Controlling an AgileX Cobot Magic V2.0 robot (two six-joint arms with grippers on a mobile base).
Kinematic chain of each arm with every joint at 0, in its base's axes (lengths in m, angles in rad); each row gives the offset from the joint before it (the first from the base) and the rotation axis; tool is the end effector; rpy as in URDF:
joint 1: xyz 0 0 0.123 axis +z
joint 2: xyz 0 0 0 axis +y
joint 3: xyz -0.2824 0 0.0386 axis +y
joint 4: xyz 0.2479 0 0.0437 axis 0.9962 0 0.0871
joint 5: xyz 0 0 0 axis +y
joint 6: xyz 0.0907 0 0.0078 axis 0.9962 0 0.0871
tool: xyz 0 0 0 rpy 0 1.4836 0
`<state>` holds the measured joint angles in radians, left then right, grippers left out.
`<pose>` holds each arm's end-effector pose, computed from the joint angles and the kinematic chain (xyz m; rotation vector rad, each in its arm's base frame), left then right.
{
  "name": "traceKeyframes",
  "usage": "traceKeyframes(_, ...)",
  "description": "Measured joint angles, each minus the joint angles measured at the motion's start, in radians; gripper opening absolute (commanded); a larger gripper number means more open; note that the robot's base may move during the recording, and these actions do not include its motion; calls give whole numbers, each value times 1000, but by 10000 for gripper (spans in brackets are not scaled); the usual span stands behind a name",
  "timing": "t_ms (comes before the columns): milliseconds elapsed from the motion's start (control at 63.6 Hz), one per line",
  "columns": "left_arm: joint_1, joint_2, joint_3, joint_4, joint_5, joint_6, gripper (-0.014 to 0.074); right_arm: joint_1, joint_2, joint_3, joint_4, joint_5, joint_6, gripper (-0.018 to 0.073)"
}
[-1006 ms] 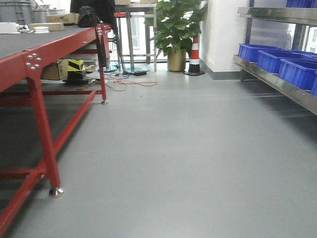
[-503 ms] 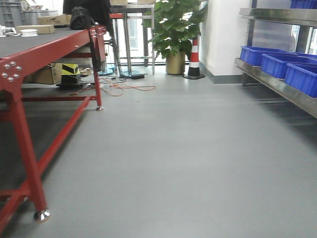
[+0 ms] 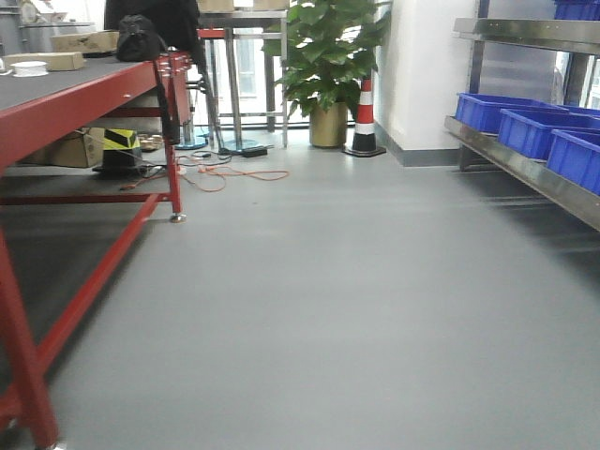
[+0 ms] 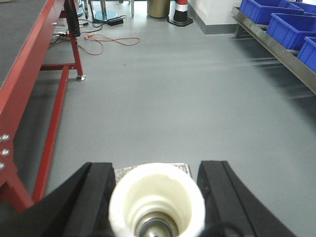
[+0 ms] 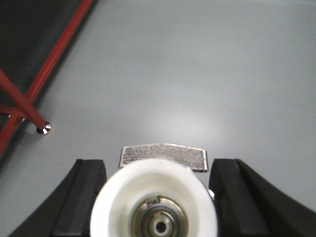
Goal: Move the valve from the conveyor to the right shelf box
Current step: 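Drive the base up to the steel shelf of blue bins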
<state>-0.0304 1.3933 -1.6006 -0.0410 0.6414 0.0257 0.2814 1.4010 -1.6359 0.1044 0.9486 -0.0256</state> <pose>0.3071 -0.0116 0.4705 0.0388 1.9171 -0.0488 0.2811 0.0893 0.4550 -0.3180 2.1821 0.2705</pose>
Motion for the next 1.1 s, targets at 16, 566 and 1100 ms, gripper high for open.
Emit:
traceKeyframes(16, 0, 0, 0, 0, 0, 0, -111, 0, 0, 0, 0, 0, 0, -163)
traceKeyframes(566, 0, 0, 0, 2, 0, 0, -111, 0, 0, 0, 2, -2, 0, -163)
traceKeyframes(1100, 0, 0, 0, 2, -1, 0, -111, 0, 0, 0, 2, -4, 0, -163)
